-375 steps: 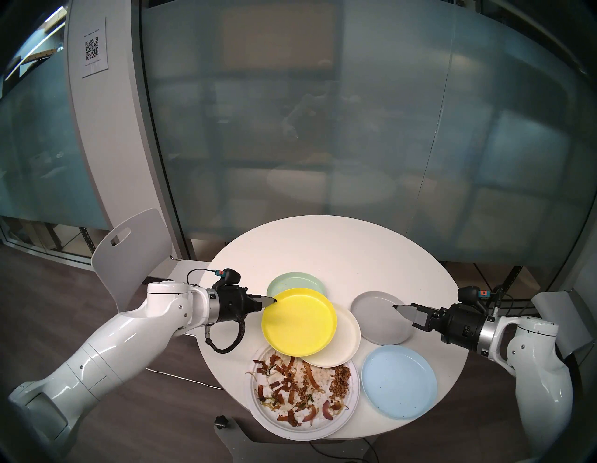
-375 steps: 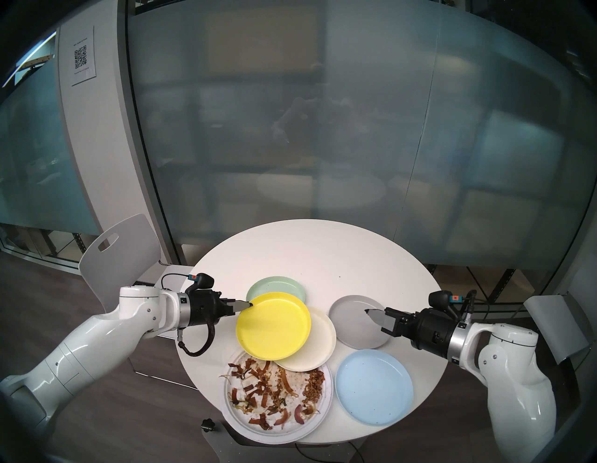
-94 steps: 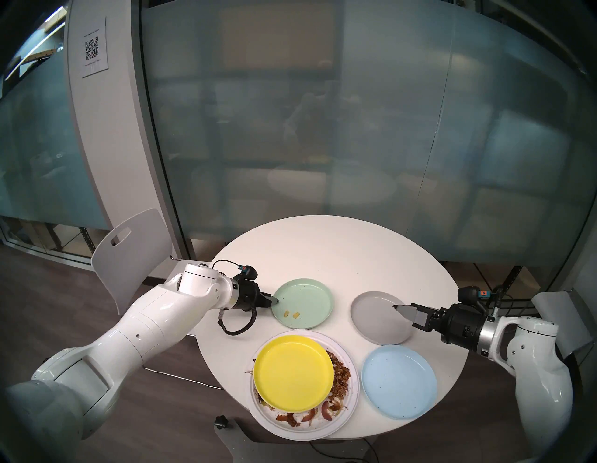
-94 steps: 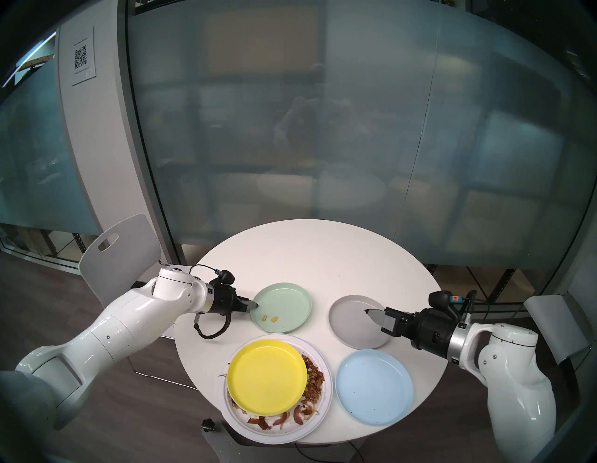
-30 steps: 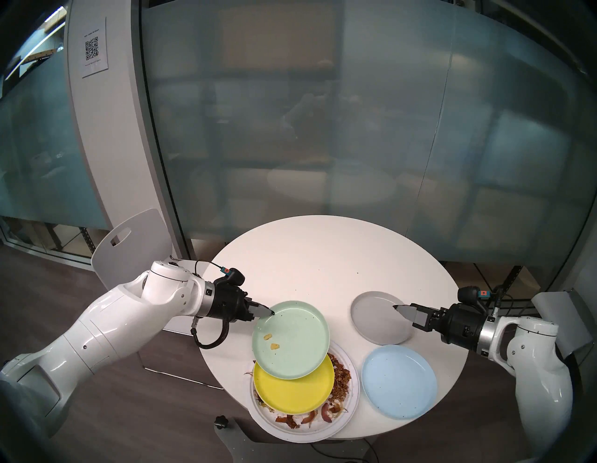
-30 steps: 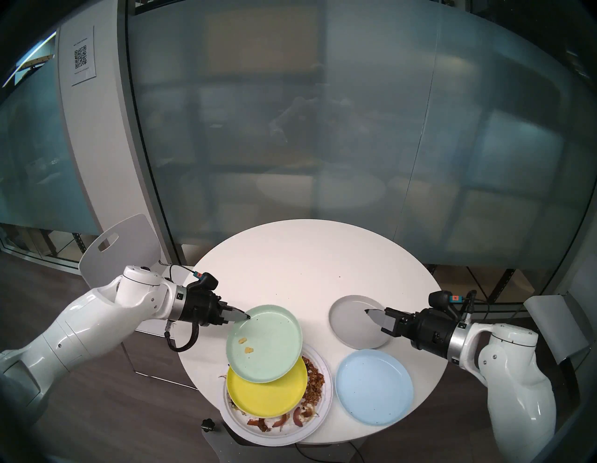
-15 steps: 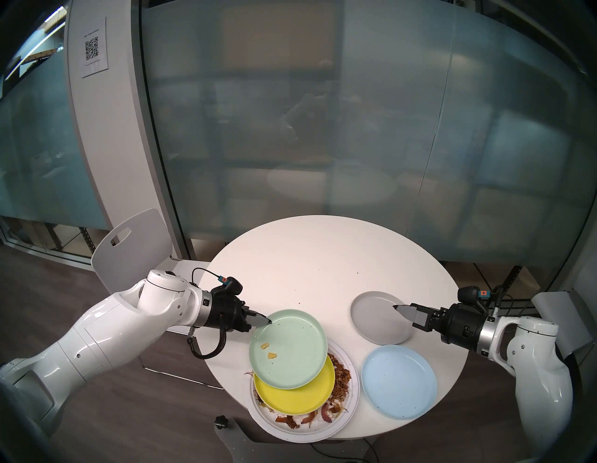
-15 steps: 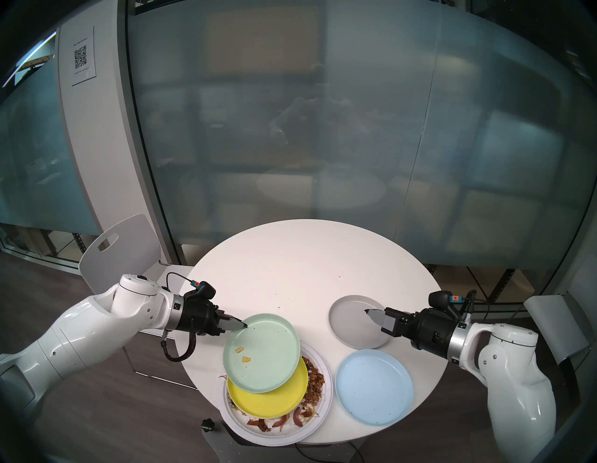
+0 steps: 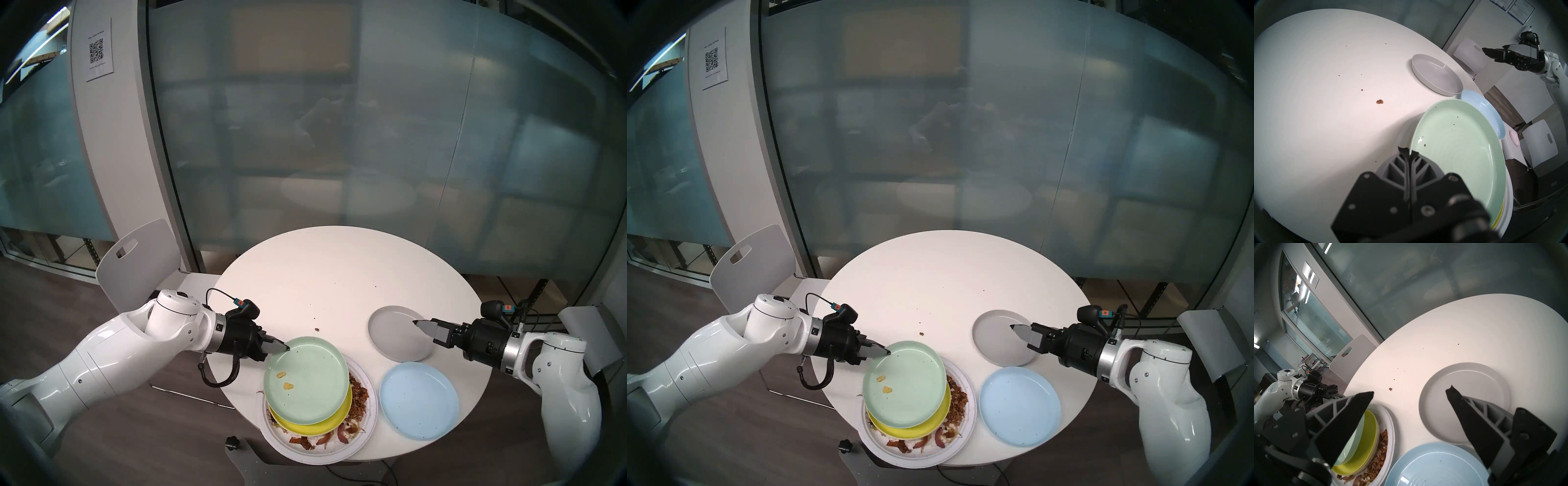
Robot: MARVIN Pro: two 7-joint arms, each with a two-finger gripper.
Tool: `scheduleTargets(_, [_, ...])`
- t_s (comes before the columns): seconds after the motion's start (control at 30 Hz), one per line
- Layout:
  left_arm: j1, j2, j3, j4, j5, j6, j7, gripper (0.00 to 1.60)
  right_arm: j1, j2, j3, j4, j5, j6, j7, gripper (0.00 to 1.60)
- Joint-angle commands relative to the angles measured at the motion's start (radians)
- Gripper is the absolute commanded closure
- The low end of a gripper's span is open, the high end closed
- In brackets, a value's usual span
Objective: Stack the plates into one stack
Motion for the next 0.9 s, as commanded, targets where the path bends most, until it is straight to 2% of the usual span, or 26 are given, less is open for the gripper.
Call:
scheduleTargets(0.0, [0.002, -0.002, -0.002, -0.031, 0.010, -0.012, 0.011, 1.60, 0.001, 0.002, 0.000, -0.015, 0.000, 0.000, 0.000, 0.00])
scheduleTargets(0.13, [0.008, -0.002, -0.005, -0.036, 0.015, -0.019, 0.023, 1.60, 0.001, 0.002, 0.000, -0.015, 0.000, 0.000, 0.000, 0.00])
scheduleTargets(0.27, [0.004, -0.006, -0.008, -0.037, 0.017, -0.020, 0.031, 1.05, 0.002, 0.002, 0.000, -0.015, 0.000, 0.000, 0.000, 0.00])
scheduleTargets(0.33, [0.005, -0.006, -0.010, -0.040, 0.020, -0.029, 0.037, 0.70, 0.002, 0.002, 0.000, -0.015, 0.000, 0.000, 0.000, 0.00])
scheduleTargets(0.37, [0.005, -0.004, -0.010, -0.043, 0.023, -0.034, 0.038, 0.46, 0.002, 0.002, 0.000, -0.015, 0.000, 0.000, 0.000, 0.00])
scheduleTargets(0.43, [0.006, 0.000, -0.013, -0.048, 0.019, -0.034, 0.039, 0.46, 0.002, 0.002, 0.000, -0.014, 0.000, 0.000, 0.000, 0.00])
scheduleTargets(0.57, [0.015, 0.017, -0.024, -0.072, 0.011, -0.047, 0.041, 0.34, 0.002, 0.002, 0.000, -0.014, 0.000, 0.000, 0.001, 0.00])
scheduleTargets(0.6, [0.021, 0.022, -0.035, -0.080, 0.001, -0.053, 0.045, 0.24, 0.002, 0.002, 0.000, -0.014, 0.000, 0.000, 0.001, 0.00])
scheduleTargets(0.77, [0.031, 0.038, -0.080, -0.105, -0.043, -0.066, 0.048, 0.26, 0.002, 0.002, 0.000, -0.014, 0.000, 0.000, 0.001, 0.00])
scheduleTargets(0.83, [0.027, 0.053, -0.099, -0.122, -0.051, -0.071, 0.045, 0.20, 0.002, 0.002, 0.000, -0.014, 0.000, 0.000, 0.001, 0.00])
scheduleTargets(0.87, [0.031, 0.060, -0.101, -0.128, -0.042, -0.077, 0.051, 0.26, 0.002, 0.002, 0.000, -0.014, 0.000, 0.000, 0.001, 0.00])
